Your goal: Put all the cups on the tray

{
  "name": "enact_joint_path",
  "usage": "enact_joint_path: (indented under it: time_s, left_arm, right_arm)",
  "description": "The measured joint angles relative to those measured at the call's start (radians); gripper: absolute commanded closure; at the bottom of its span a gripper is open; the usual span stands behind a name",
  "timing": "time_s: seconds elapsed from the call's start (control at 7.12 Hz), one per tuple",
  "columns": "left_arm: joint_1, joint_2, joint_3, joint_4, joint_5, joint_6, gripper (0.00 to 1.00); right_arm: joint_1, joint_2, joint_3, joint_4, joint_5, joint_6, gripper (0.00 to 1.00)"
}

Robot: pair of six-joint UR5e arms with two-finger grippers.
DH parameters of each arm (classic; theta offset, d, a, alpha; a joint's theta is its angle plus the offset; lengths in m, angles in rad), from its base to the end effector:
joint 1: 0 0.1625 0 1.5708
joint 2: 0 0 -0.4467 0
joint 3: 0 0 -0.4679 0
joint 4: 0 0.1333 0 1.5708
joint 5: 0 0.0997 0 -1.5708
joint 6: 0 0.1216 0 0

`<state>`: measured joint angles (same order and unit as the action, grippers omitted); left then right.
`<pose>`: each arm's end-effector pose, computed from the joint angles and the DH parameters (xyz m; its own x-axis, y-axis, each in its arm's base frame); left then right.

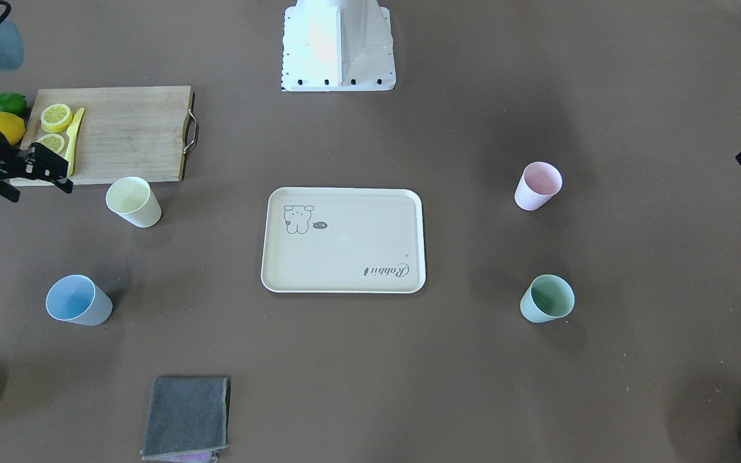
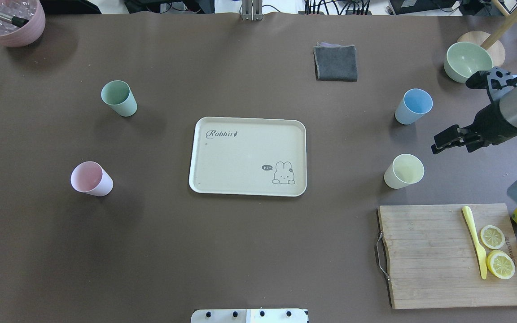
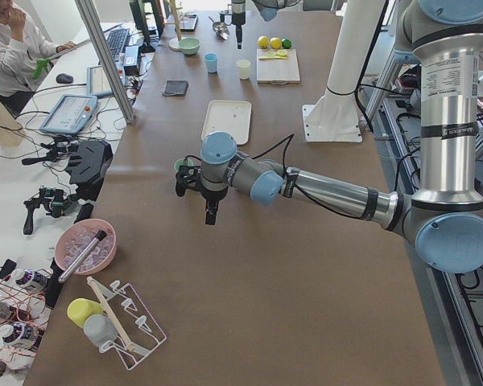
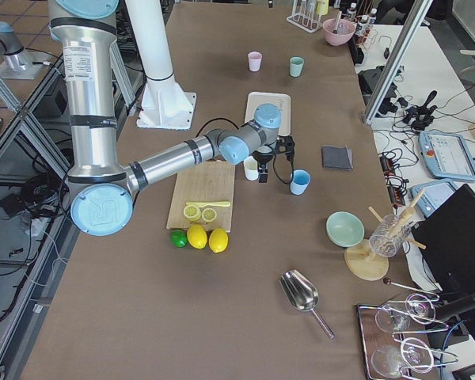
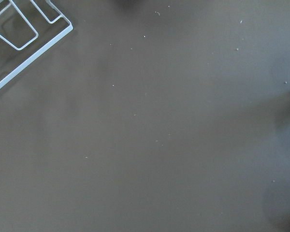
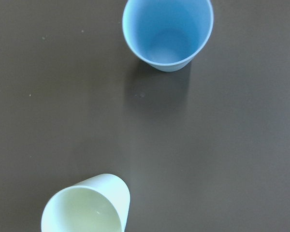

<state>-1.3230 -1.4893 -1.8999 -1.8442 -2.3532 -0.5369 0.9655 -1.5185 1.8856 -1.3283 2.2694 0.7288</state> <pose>0.0880 -0.5416 0.5182 0.6257 0.0117 -0.7800 0.1248 0.9855 0.1150 -0.2933 -0.5207 0.4599 0.6241 -0.1019 0.7746 0.0682 0.9948 0.0759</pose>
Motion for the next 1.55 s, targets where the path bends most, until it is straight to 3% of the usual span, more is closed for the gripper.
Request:
enact_joint_path:
  time_s: [0.42,0.56,0.98,1.55]
  left_arm:
    - [0.061,-0.002,-0.030,-0.003,0.033,-0.059,0.03]
    - [0.070,-0.005,-0.031,-0.003,0.034,-0.066,0.03]
    - [0.132,-0.024,-0.031,-0.004,0.048,-0.135,0.05]
    - [0.354,-0.096,-0.031,-0.024,0.163,-0.356,0.10]
  right_arm:
    - [-0.102,0.037,-0.048,0.002,-0.063,0.042,0.22]
    - [-0.124,0.043,-0.070,0.002,-0.081,0.047,0.99]
    - [-0.154,0.096,-0.086,0.000,-0.080,0.061,1.00]
    - [-0.232,0.304,-0.092,-0.012,-0.082,0.299,1.00]
